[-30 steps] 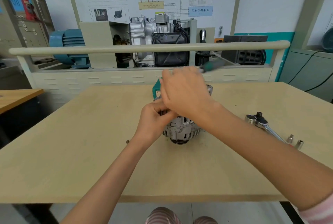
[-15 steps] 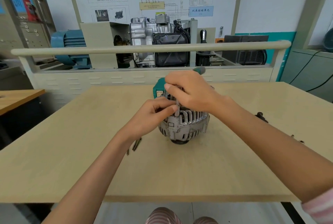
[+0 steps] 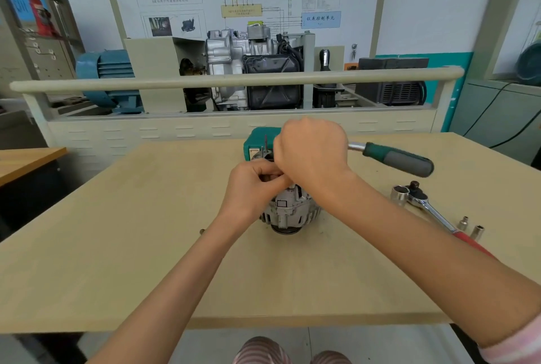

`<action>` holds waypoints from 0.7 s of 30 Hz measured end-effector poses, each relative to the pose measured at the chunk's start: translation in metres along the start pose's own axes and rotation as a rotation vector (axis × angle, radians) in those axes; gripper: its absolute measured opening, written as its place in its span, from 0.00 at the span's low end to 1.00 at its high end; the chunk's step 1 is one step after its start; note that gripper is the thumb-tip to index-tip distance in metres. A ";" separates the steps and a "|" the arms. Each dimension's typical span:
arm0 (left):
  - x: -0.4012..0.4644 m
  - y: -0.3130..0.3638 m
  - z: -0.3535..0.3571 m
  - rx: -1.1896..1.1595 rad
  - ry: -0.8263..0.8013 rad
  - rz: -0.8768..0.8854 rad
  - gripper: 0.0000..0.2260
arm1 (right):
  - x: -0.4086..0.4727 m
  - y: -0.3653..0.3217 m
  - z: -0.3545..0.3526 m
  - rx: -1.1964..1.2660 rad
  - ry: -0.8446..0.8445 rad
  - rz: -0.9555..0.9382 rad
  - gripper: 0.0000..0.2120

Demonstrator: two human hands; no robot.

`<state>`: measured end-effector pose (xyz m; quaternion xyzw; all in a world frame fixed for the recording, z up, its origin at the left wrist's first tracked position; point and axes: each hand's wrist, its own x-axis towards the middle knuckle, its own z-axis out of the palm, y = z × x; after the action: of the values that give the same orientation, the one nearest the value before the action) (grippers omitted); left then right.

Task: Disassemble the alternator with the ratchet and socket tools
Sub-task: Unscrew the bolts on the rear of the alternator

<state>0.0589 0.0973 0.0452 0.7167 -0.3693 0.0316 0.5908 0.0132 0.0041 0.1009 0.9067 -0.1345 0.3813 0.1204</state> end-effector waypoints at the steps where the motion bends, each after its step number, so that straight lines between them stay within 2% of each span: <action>1: -0.001 0.000 0.001 0.006 -0.001 0.004 0.03 | -0.002 -0.002 -0.001 -0.037 0.013 0.004 0.18; 4: -0.001 0.001 -0.006 0.013 -0.073 0.004 0.04 | -0.007 -0.004 -0.001 -0.066 0.108 -0.082 0.15; 7: 0.000 0.001 -0.014 0.040 -0.176 0.011 0.08 | -0.002 0.000 0.001 0.063 0.121 -0.199 0.14; 10: 0.000 0.003 -0.016 0.044 -0.229 0.027 0.11 | 0.007 0.011 0.001 0.401 -0.004 -0.315 0.15; 12: 0.001 0.003 -0.015 0.012 -0.238 0.033 0.09 | 0.011 0.017 0.002 0.703 -0.091 -0.346 0.17; 14: 0.002 0.003 -0.015 -0.029 -0.220 0.013 0.06 | 0.013 0.019 0.003 0.851 -0.116 -0.346 0.17; 18: 0.001 0.002 -0.010 -0.057 -0.141 0.015 0.05 | 0.008 0.019 0.001 0.735 -0.078 -0.354 0.17; 21: -0.001 0.002 -0.004 -0.039 -0.051 0.013 0.05 | 0.005 0.005 0.000 0.305 -0.015 -0.188 0.16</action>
<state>0.0588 0.1009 0.0478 0.7031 -0.3894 0.0103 0.5949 0.0150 -0.0012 0.1054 0.9259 0.0094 0.3774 0.0157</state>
